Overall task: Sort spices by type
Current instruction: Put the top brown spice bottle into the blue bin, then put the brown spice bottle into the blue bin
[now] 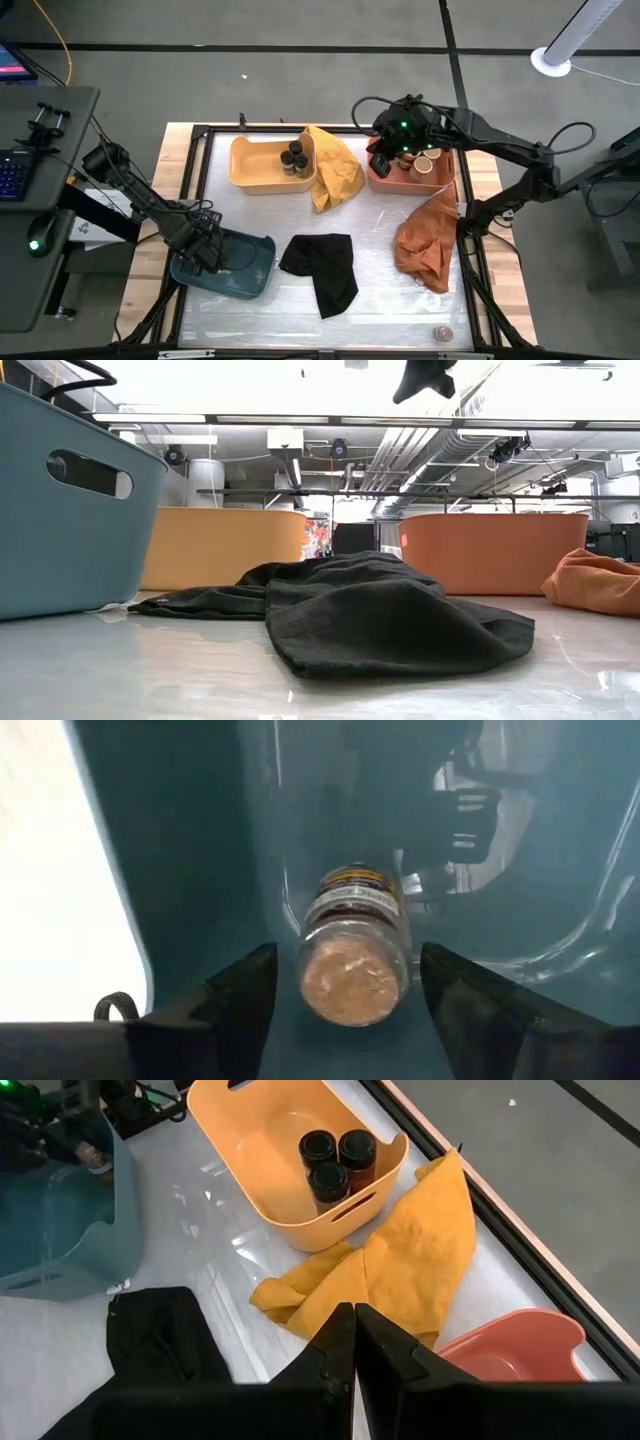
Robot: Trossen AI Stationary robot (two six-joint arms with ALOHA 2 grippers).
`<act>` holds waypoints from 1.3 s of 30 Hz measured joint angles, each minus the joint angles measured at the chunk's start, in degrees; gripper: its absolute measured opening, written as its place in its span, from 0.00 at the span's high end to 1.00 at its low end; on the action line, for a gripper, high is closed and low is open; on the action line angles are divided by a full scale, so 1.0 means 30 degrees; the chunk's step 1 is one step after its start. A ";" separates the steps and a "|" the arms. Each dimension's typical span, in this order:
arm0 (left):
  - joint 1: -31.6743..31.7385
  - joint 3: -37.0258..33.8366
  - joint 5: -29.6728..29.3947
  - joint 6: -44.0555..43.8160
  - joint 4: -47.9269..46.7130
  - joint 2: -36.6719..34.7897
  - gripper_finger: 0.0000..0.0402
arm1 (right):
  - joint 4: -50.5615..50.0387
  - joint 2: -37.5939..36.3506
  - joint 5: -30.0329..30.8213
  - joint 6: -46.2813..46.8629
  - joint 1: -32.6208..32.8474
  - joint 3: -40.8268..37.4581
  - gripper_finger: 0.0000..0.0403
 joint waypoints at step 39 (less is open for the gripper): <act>0.9181 1.0149 -1.0892 0.0214 1.1020 0.0372 0.39 | 0.1871 -0.2611 -1.4333 1.6634 1.5411 -1.2596 1.00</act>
